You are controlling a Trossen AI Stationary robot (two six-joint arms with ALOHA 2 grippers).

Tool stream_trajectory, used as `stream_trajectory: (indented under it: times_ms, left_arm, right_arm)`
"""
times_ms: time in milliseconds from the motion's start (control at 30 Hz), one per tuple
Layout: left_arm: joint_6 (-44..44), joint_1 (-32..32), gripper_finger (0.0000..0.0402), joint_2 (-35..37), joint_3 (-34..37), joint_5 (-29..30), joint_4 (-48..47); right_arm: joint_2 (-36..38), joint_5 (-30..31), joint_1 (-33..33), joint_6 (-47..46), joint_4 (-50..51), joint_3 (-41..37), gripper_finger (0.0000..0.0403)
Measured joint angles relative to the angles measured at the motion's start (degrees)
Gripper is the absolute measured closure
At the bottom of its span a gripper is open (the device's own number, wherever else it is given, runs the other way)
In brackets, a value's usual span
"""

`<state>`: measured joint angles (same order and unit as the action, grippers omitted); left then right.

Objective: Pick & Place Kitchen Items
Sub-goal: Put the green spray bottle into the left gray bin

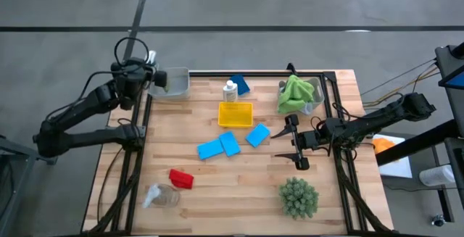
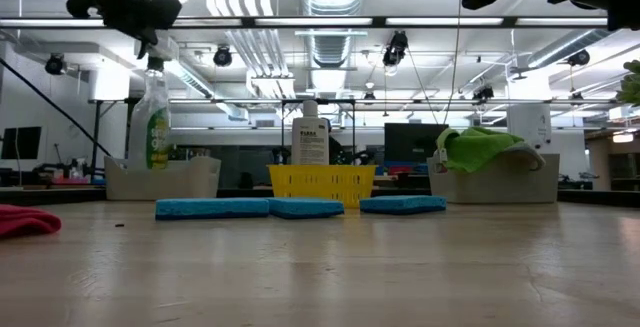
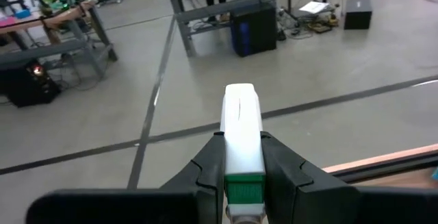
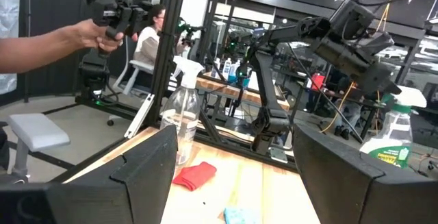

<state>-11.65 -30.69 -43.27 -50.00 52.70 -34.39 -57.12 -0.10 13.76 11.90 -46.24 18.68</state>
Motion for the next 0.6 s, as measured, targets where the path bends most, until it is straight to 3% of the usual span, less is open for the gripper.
stream_trajectory:
  times_ms: [367, 600]
  left_arm:
    - [-0.23, -4.22, 0.0343, 0.44, 4.66, 0.12, 0.45]
    - [0.05, -8.42, 0.0343, 0.49, 5.33, -4.08, 0.96]
  right_arm:
    - [0.0, -0.02, 0.0, 0.02, 0.0, -0.02, 0.0119]
    - [0.0, -0.51, 0.0, 0.02, 0.03, -0.02, 0.0119]
